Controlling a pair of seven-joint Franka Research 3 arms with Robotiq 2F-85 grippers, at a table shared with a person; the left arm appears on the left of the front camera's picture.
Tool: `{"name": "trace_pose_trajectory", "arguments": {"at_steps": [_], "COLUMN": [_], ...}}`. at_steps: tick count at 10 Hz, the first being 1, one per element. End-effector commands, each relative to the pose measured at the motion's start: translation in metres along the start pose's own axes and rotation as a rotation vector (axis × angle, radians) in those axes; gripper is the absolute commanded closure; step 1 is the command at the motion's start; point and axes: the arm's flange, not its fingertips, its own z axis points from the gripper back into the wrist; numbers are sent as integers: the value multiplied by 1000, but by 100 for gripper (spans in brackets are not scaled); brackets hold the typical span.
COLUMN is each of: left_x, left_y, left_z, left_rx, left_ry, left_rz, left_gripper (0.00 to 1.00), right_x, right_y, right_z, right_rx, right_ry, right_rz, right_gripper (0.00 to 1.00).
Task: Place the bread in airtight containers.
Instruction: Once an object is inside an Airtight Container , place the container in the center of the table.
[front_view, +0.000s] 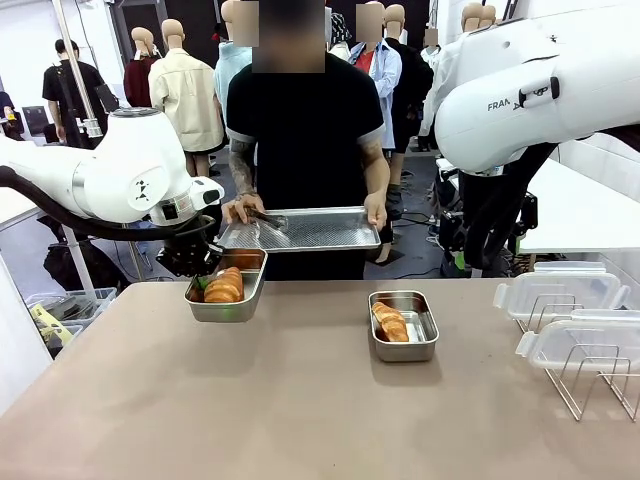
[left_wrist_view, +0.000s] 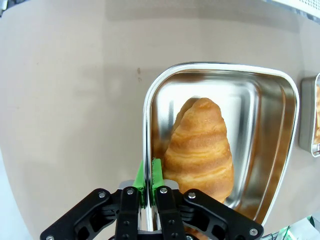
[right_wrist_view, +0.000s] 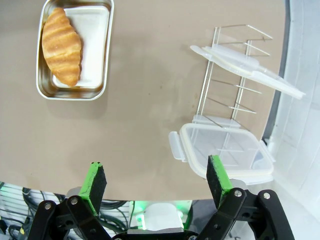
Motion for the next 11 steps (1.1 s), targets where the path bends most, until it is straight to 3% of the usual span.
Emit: {"name": "trace_pose_trajectory", "arguments": {"at_steps": [1, 3, 5, 11], "left_x": [0, 11, 15, 4], "left_y": [0, 8, 21, 20], "left_z": [0, -16, -39, -101], "left_rx": [0, 32, 31, 23], "left_ry": [0, -21, 31, -77], "left_rz": [0, 14, 29, -26], "left_gripper": [100, 100, 100, 100], "right_x": [0, 0, 0, 0], "right_y": [1, 1, 1, 1], "right_z": [-1, -1, -1, -1], "right_rx": [8, 8, 8, 8], "right_ry": [-9, -9, -9, -9], "right_rz": [-4, -4, -4, -4], "right_gripper": [0, 0, 0, 0]}}
